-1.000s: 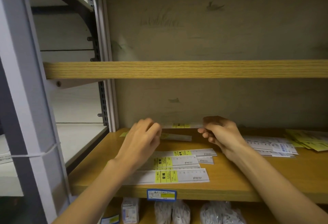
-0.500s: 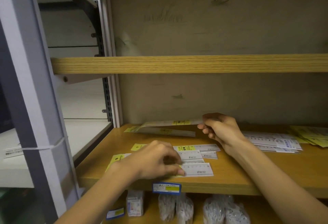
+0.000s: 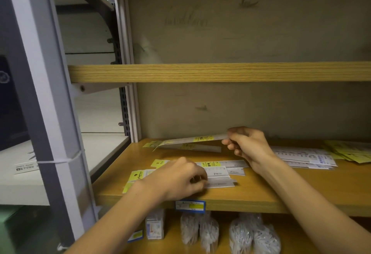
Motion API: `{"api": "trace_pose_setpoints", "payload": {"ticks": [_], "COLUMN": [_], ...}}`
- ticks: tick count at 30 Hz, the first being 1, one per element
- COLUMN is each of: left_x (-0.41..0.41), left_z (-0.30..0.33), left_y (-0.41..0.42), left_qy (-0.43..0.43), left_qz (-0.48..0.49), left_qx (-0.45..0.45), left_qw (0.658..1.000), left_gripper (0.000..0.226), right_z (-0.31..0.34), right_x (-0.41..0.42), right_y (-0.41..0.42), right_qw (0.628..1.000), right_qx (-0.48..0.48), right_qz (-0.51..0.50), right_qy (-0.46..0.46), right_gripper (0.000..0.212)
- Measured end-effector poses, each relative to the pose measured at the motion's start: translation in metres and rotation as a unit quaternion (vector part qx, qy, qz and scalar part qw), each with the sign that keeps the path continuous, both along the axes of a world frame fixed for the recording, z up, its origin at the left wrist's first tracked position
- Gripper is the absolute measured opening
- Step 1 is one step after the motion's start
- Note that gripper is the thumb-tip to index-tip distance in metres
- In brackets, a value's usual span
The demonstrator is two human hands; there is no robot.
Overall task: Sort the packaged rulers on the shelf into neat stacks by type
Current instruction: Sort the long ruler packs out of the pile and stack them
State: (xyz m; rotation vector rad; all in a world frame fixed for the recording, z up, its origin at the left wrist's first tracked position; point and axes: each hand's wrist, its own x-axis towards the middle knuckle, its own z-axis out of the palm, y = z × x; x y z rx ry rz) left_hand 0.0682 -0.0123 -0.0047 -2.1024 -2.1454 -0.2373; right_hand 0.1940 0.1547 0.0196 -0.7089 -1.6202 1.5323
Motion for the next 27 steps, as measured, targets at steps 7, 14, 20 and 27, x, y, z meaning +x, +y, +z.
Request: {"api": "trace_pose_setpoints", "payload": {"ticks": [7,14,20,27], "left_x": [0.003,-0.014,-0.033,-0.049], "left_z": [-0.002,-0.009,-0.019,-0.022], "left_y": [0.001,-0.001,0.003,0.003], "left_qy": [0.074,0.145,0.163,0.182], "left_qz": [0.013,-0.041,-0.037,-0.023], "left_qx": [0.066,0.190,0.195,0.168], "left_qw": [0.995,0.970,0.966,0.969], "left_gripper": [0.038,0.033,0.050,0.056], "right_z": [-0.002,-0.002,-0.011,-0.021], "right_x": [0.002,0.001,-0.015,-0.050], "right_y": [0.008,0.024,0.029,0.040], "right_qw": [0.999,0.996,0.995,0.991], "right_qx": [-0.027,-0.065,-0.093,-0.124], "right_qz": [-0.016,-0.044,-0.036,-0.007], "right_qy": [0.006,0.029,-0.024,-0.043], "right_gripper": [0.011,0.035,0.013,0.013]}}
